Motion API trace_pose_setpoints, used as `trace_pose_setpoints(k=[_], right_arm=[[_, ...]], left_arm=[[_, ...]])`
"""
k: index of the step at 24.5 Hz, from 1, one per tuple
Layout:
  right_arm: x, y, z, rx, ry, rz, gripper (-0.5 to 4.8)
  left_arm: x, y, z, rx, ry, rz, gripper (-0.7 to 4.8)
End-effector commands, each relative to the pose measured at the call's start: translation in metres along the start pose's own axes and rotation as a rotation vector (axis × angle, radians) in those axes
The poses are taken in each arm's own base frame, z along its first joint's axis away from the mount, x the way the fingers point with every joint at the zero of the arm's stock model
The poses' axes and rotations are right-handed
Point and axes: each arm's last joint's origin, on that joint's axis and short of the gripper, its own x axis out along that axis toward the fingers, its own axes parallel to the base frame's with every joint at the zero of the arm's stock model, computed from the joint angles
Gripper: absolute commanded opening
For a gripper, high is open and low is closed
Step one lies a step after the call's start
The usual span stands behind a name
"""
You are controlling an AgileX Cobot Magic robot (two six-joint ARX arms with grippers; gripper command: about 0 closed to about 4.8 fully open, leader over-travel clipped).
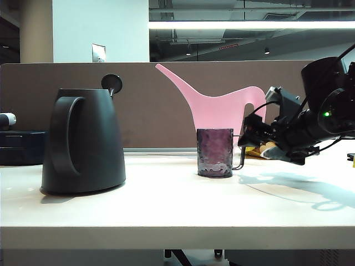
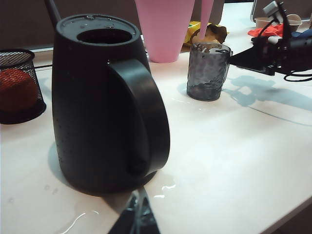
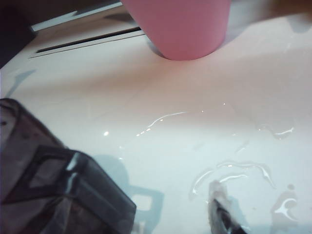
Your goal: Pour the water from the cup into the kettle.
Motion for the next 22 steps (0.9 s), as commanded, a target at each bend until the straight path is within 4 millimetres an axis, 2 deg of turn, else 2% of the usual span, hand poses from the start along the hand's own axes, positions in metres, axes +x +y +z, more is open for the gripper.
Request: trace_pose_setpoints(k=[1,4,6,8,9,10,11,12,18,22], right_arm=[[0.009,-0.001,0.003,0.007,0.018,-0.007,3.68],[0.018,0.0,0.006,0.002,0.008,0.002,3.66],[0.024,0.001,0.004,0.002,0.017,0.007,3.42],[0.029,0.003,0.0,0.001,0.027,0.014,2.63],[0.032,0.007,-0.003,-0.002,0.033,0.022,1.7],[0.032,0.007,-0.003,-0.003,0.033,0.024,1.24],[0.033,0.01,-0.004,-0.007,0.034,0.03,0.25],[0.033,0.011,-0.004,-0.015,0.031,0.036,-0.11],[0.03,0.017,0.007,-0.027,-0.014,0.053,-0.09],[0.012,0.034,0.04,-0.134,-0.047,0.046,-0.09]], left_arm=[[0.0,0.0,0.002,0.004,-0.013,-0.004,-0.05],[0.0,0.0,0.002,0.005,-0.014,-0.004,-0.05],[0.0,0.0,0.002,0.005,-0.014,-0.002,-0.05],[0.0,0.0,0.002,0.005,-0.013,0.0,-0.05],[0.0,0.0,0.002,0.005,-0.014,-0.001,-0.05],[0.0,0.0,0.002,0.005,-0.014,-0.001,-0.05],[0.0,0.0,0.002,0.005,-0.014,-0.001,-0.05],[0.0,0.0,0.002,0.005,-0.014,-0.001,-0.05],[0.0,0.0,0.002,0.005,-0.013,-0.001,-0.05],[0.0,0.0,0.002,0.005,-0.013,0.003,-0.05]])
